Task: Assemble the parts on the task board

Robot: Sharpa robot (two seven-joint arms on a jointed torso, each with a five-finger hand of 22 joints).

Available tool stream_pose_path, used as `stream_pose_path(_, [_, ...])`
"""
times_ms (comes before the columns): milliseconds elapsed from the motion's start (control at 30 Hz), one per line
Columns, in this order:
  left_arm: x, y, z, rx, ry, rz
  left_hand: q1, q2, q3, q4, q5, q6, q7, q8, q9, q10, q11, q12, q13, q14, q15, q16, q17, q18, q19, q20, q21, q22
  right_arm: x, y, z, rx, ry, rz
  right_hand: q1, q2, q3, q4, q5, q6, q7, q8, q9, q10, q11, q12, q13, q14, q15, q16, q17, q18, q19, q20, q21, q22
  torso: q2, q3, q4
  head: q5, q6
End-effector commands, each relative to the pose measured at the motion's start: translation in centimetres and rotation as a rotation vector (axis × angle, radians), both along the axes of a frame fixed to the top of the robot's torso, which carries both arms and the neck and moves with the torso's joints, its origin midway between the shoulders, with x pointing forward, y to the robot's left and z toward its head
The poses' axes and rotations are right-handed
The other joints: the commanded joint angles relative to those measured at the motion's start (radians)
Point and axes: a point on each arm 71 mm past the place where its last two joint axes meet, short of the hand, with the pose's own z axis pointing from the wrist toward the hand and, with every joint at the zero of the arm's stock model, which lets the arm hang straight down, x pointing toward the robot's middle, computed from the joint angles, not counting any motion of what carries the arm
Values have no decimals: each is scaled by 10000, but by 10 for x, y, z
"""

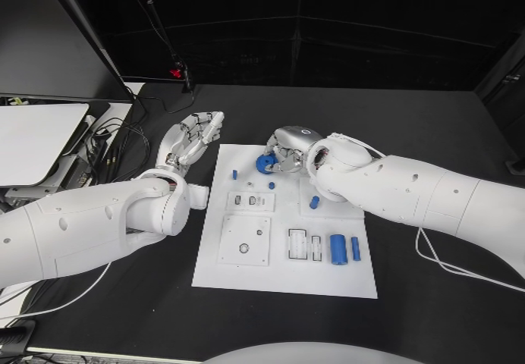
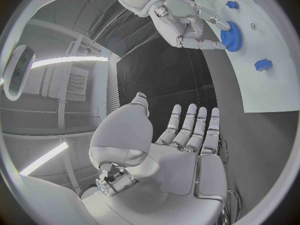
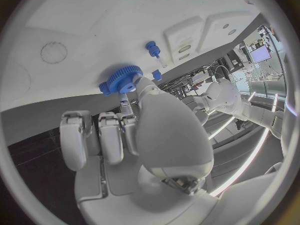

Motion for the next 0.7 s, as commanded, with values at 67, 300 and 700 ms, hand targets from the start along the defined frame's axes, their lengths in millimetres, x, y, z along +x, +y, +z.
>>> stream_pose_path(67, [-8,-3,20,-276,-2887,-482,72,31,-66,-4,53,30,1506,53,-10,53,3,40,1,51,7,50,3,50,-61,-25,57,1,1,0,-1,-191,106,-96,41,182,26,-84,-11,750,-346,-73,361,1041,36,25,2632,1041,12,25,2633,-74,1061,-21,29,2629,-2,2,1,-16,-5])
stream_pose_path(300, [-8,-3,20,-280,-2880,-492,72,31,-66,-4,53,30,1506,53,-10,53,3,40,1,51,7,50,3,50,-61,-25,57,1,3,-1,-2,-342,167,-255,-36,84,13,-151,-183,234,-333,-603,348,1041,61,25,2632,1041,35,25,2633,-74,1061,13,29,2629,0,2,-4,-26,1])
stream_pose_path(700, [-7,-4,20,-282,-2869,-501,72,31,-66,-4,53,30,1506,53,-10,53,3,40,1,51,7,50,3,50,-61,-25,57,1,2,-1,-5,-502,335,-303,-460,-369,-342,29,-1474,-1179,-412,-1338,368,1041,-55,25,2632,1041,-14,25,2633,-74,1061,-12,29,2629,-2,1,3,-52,-3])
